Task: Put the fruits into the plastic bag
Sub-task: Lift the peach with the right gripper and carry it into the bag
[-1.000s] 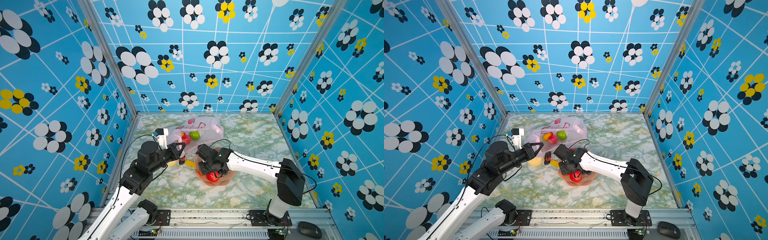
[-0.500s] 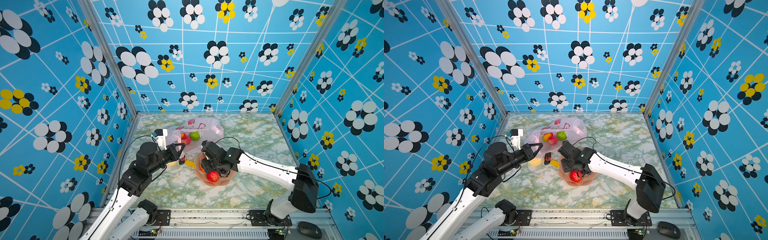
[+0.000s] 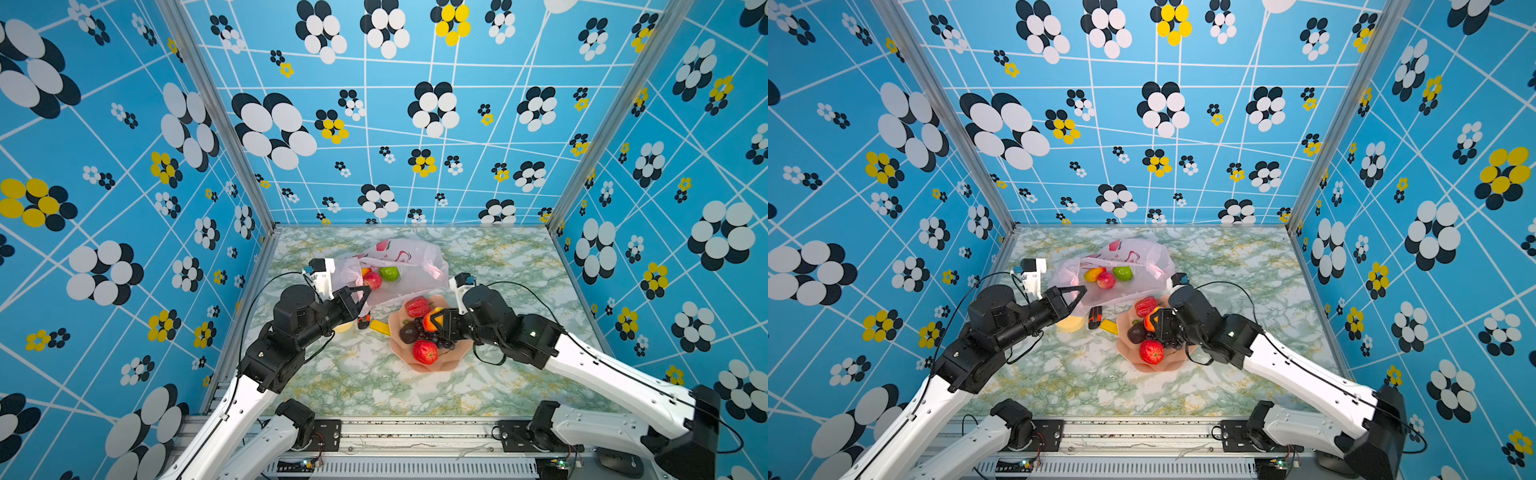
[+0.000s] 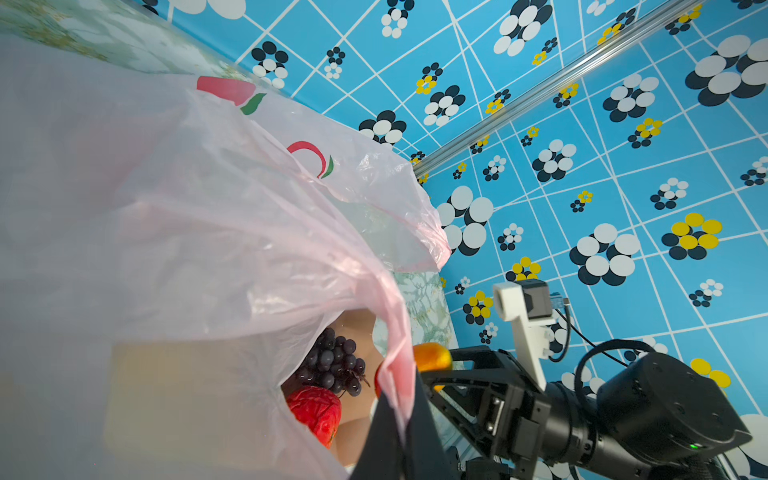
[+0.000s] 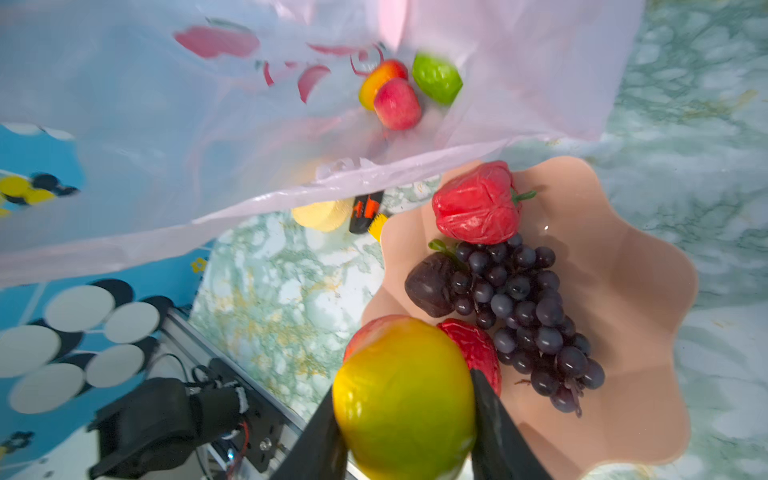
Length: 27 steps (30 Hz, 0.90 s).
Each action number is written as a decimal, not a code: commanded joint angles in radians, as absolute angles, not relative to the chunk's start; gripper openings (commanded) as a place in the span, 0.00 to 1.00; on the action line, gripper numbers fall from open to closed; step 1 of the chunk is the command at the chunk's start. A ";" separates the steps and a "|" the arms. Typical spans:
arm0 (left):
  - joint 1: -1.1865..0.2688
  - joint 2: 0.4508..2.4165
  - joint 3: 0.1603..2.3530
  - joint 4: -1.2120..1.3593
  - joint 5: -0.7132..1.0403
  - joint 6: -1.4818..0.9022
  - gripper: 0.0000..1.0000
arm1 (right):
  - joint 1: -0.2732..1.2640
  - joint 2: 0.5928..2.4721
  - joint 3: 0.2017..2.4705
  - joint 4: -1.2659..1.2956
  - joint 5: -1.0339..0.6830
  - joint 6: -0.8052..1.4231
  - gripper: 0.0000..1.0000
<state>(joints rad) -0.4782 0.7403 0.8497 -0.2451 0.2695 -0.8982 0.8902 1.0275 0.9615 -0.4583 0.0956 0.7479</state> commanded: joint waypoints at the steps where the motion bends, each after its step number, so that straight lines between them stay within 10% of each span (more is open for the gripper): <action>1: -0.481 0.739 0.832 -0.202 0.277 -0.913 0.00 | 0.869 0.913 0.942 -0.369 0.109 0.846 0.36; 8: -0.491 0.765 0.837 -0.192 0.273 -0.923 0.00 | 0.855 0.876 1.048 -0.358 0.094 0.804 0.37; 27: -0.549 0.844 0.880 -0.126 0.271 -0.938 0.00 | 0.838 1.602 1.414 -0.231 -0.242 0.722 0.34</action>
<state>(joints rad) -0.5385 0.8417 0.8520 -0.1654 0.2691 -0.9352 0.8486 1.5539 1.3705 -0.2554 -0.1825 0.7395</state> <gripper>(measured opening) 0.040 0.420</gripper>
